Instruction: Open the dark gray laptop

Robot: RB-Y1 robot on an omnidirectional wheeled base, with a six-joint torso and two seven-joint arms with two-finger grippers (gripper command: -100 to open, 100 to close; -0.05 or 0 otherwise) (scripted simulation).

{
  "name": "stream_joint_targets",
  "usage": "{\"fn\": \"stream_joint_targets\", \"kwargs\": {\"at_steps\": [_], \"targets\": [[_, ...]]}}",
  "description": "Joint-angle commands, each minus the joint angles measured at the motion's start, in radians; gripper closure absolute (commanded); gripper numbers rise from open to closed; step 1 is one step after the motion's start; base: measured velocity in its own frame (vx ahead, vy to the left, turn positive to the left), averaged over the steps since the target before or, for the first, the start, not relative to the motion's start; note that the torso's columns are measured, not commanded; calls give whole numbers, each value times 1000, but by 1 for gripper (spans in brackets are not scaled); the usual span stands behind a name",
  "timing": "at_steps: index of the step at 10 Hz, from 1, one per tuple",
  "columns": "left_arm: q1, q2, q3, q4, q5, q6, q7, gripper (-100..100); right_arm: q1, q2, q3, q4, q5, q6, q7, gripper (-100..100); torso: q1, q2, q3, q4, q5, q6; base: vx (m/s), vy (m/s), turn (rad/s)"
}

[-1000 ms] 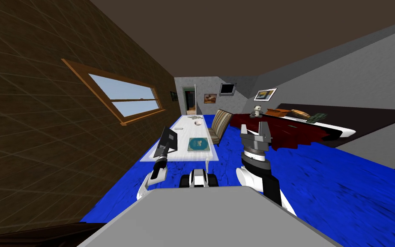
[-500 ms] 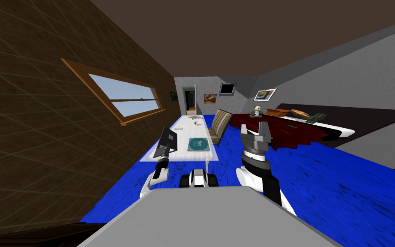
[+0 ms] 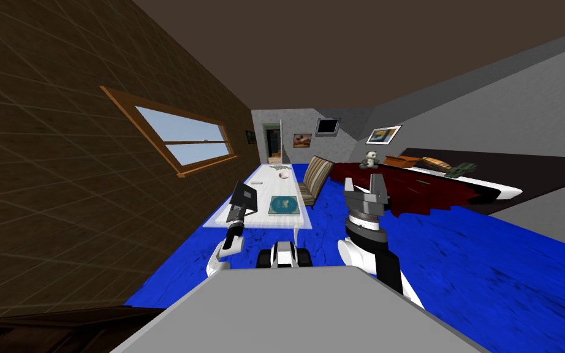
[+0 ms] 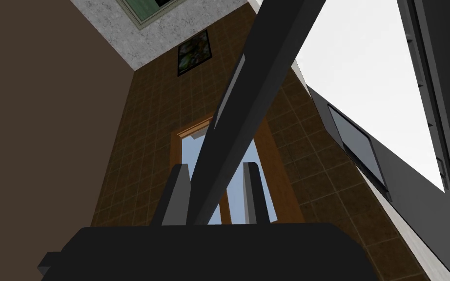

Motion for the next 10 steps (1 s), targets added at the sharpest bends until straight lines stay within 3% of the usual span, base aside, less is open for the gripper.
{"fn": "stream_joint_targets", "kwargs": {"at_steps": [1,2,5,6,8,9,10], "targets": [[-40,18,-9,79,13,-23,17,100,0,0,0,0,0,0,0,0,-1,1,1,0,0,1,-9,-3,7],[-87,54,-27,106,39,-63,45,100,0,0,0,0,0,0,0,0,0,-1,0,-4,3,2,-46,-24,77],[-107,54,-27,187,39,-63,45,100,0,0,0,0,0,0,0,0,0,-4,-2,-6,4,3,-18,-16,20],[-167,90,-45,237,65,-104,73,100,0,0,0,0,0,0,0,0,2,-7,-4,-7,5,4,-42,-22,74],[-173,90,-45,292,65,-104,73,100,0,0,0,0,0,0,0,0,0,-2,-1,-2,2,1,-22,-24,22],[-225,126,-63,330,90,-144,101,100,0,0,0,0,0,0,0,0,1,-3,-1,-4,3,2,-30,-35,93],[-240,126,-63,371,90,-144,101,100,0,0,0,0,0,0,0,0,1,-2,-1,-2,2,1,-37,-34,44]]}}
